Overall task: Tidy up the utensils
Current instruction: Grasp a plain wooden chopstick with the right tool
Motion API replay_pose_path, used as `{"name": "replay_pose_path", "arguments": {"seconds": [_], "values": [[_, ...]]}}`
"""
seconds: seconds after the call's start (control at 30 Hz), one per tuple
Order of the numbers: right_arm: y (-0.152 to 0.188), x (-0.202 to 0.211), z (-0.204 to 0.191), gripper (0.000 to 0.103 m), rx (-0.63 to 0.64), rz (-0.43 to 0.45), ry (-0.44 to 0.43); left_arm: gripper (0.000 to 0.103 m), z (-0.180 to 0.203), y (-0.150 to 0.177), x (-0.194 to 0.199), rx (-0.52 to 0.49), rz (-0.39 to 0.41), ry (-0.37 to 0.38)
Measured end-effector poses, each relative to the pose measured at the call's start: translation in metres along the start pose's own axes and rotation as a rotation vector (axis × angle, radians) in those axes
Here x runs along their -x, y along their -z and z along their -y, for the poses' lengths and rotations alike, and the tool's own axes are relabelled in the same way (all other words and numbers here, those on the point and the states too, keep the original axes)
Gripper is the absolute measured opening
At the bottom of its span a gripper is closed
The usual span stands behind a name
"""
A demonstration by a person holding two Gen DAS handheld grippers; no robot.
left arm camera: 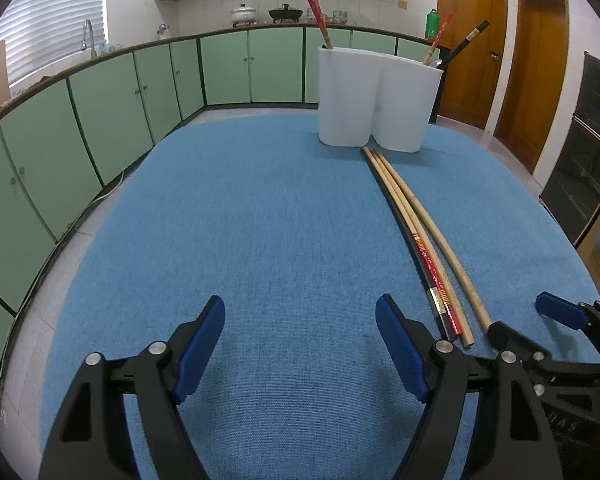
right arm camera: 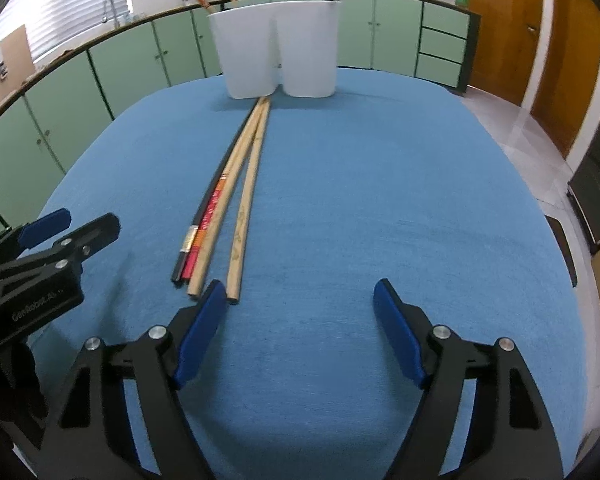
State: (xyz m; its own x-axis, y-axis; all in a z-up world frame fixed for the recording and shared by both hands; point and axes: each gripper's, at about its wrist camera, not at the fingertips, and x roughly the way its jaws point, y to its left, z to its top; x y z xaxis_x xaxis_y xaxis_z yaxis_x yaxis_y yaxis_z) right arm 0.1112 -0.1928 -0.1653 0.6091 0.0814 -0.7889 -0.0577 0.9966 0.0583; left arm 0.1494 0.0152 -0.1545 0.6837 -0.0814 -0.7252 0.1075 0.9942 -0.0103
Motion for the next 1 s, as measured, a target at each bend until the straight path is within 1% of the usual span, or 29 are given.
{"name": "replay_pose_path", "arguments": {"seconds": [0.03,0.13,0.2,0.27,0.4,0.53,0.63,0.67,0.7,0.73,0.77,0.9,1.0], "values": [[0.000,0.001,0.001,0.073,-0.004,0.002,-0.009,0.076,-0.001,0.000,0.000,0.003,-0.001,0.001],[0.002,0.002,0.002,0.066,0.001,0.006,-0.043,0.076,-0.003,0.000,-0.001,0.016,-0.003,0.002],[0.001,0.001,0.000,0.059,0.008,0.005,-0.055,0.076,-0.003,0.000,-0.001,0.020,-0.004,0.000],[0.001,0.002,-0.003,0.055,0.016,0.007,-0.066,0.076,-0.002,0.000,-0.001,0.019,-0.003,-0.002],[0.001,0.004,-0.011,0.050,0.032,0.006,-0.085,0.076,0.000,0.000,0.000,0.012,0.001,-0.007],[0.001,0.002,-0.017,0.044,0.062,0.000,-0.066,0.076,0.000,0.000,0.000,0.008,0.002,-0.008],[-0.002,-0.002,-0.021,0.030,0.075,-0.001,-0.062,0.076,0.000,0.000,0.001,0.004,0.001,-0.010],[-0.003,-0.002,-0.022,0.021,0.078,-0.001,-0.066,0.076,0.000,0.000,0.001,0.003,0.001,-0.010],[-0.003,-0.003,-0.023,0.014,0.082,-0.002,-0.074,0.076,0.000,0.000,0.000,0.002,0.000,-0.011],[-0.002,-0.003,-0.025,0.013,0.088,-0.002,-0.080,0.076,0.001,0.001,0.001,0.002,-0.001,-0.011],[-0.002,-0.003,-0.026,0.008,0.093,-0.001,-0.083,0.076,0.001,0.001,0.000,0.002,-0.002,-0.012],[-0.003,-0.002,-0.020,0.007,0.069,-0.002,-0.098,0.076,0.001,0.001,0.000,0.001,-0.006,-0.013],[-0.001,0.001,-0.013,0.006,0.058,0.000,-0.090,0.076,0.002,0.001,0.001,-0.001,-0.004,-0.014]]}}
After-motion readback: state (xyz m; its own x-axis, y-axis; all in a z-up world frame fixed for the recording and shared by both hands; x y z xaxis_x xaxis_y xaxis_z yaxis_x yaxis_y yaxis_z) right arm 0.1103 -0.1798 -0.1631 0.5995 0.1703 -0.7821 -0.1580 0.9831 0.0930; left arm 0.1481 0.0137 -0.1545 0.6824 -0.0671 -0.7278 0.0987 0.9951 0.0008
